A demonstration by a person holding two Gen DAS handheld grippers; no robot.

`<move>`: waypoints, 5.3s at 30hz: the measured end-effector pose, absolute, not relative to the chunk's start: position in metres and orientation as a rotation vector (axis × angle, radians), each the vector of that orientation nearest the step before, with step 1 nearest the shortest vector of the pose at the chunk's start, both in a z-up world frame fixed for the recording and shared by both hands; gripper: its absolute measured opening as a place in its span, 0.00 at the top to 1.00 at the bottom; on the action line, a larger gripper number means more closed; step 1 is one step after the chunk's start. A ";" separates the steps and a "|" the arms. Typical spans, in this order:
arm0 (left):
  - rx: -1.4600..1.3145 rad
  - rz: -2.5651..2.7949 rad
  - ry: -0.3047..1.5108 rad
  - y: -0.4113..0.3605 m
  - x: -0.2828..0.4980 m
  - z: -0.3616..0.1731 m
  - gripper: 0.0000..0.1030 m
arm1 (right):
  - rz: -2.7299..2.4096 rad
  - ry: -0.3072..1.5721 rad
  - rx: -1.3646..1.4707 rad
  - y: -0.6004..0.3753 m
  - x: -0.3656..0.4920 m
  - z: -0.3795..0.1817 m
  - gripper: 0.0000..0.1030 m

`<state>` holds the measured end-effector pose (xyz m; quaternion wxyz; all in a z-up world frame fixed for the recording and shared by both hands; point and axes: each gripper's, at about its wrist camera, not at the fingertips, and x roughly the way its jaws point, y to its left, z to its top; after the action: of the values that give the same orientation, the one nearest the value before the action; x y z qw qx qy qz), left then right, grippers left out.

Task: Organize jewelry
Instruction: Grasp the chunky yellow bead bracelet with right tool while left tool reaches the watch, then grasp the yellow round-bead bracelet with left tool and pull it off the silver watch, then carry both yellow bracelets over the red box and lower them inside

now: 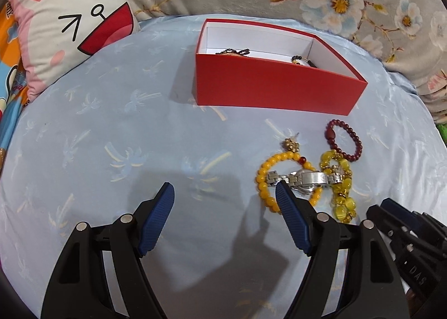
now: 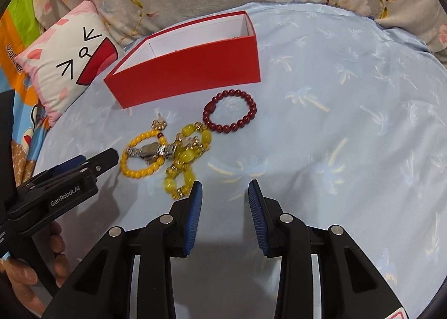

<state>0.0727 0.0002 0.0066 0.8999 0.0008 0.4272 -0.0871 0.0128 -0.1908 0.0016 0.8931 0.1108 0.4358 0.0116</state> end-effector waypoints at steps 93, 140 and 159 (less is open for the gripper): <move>-0.143 -0.318 0.802 0.025 0.052 0.064 0.93 | 0.076 0.882 0.233 -0.164 0.015 0.001 0.91; -0.092 -0.296 0.675 0.005 0.156 0.131 0.93 | 0.087 0.582 0.210 -0.197 0.107 0.145 0.91; -0.104 -0.274 0.800 -0.018 0.238 0.081 0.93 | 0.100 0.703 0.221 -0.187 0.200 0.088 0.91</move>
<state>0.2376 -0.0183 0.0806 0.9107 -0.0507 0.3878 -0.1328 0.1995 -0.1873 0.0876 0.9317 0.1077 0.3434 0.0486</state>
